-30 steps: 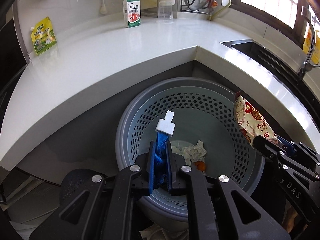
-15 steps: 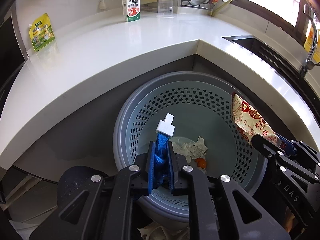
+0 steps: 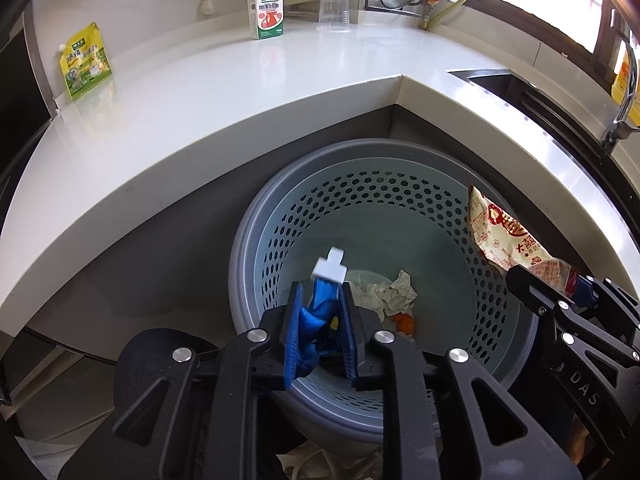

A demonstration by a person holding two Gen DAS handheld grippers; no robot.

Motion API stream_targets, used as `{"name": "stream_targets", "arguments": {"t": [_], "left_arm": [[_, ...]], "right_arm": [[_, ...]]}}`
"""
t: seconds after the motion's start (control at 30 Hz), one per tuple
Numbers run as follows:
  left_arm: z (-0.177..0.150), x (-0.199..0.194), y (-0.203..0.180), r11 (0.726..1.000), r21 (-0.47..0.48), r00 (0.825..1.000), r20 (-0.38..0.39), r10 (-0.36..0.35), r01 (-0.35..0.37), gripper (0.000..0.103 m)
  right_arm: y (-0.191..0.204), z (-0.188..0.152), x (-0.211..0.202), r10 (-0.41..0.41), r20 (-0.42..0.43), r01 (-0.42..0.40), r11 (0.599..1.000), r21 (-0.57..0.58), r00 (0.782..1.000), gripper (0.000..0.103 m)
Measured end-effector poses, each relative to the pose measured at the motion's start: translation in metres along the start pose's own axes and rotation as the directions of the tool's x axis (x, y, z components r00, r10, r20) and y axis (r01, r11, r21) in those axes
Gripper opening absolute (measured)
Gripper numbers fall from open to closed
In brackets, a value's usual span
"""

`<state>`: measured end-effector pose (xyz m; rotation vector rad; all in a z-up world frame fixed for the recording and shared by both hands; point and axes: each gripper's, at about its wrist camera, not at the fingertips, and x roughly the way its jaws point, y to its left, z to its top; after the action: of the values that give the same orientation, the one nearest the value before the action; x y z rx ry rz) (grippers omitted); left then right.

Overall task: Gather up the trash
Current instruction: 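Open both tools to drop the gloves and snack bag into the bin, then move both tools back toward the juice carton on the counter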

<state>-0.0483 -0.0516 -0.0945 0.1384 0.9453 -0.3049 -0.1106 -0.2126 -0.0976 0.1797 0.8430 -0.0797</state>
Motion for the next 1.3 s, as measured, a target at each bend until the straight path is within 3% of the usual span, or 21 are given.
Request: {"name": "stream_targets", "arguments": {"t": [0.03, 0.13, 0.5, 1.17, 1.3], "left_arm": [[0.0, 0.0, 0.001, 1.0, -0.003, 1.0, 0.002, 0.002, -0.002, 0.03], [-0.001, -0.003, 0.004, 1.0, -0.016, 1.0, 0.013, 0.01, -0.01, 0.046], [-0.002, -0.009, 0.012, 0.999, -0.045, 0.999, 0.03, 0.027, -0.026, 0.061], [-0.002, -0.029, 0.035, 0.995, -0.092, 0.996, 0.072, 0.054, -0.047, 0.067], [0.0, -0.037, 0.042, 0.993, -0.104, 0.994, 0.09, 0.064, -0.055, 0.069]], "right_arm": [[-0.001, 0.0, -0.001, -0.002, 0.007, 0.002, 1.0, 0.001, 1.0, 0.051], [-0.002, 0.0, -0.004, 0.002, 0.02, -0.002, 1.0, 0.004, 1.0, 0.054], [-0.004, 0.0, -0.009, 0.02, 0.031, -0.021, 1.0, 0.022, 0.999, 0.065], [0.021, 0.01, -0.026, -0.023, 0.04, 0.024, 1.0, -0.007, 0.999, 0.083], [0.028, 0.012, -0.033, -0.069, 0.073, 0.069, 0.998, -0.01, 0.995, 0.086]]}}
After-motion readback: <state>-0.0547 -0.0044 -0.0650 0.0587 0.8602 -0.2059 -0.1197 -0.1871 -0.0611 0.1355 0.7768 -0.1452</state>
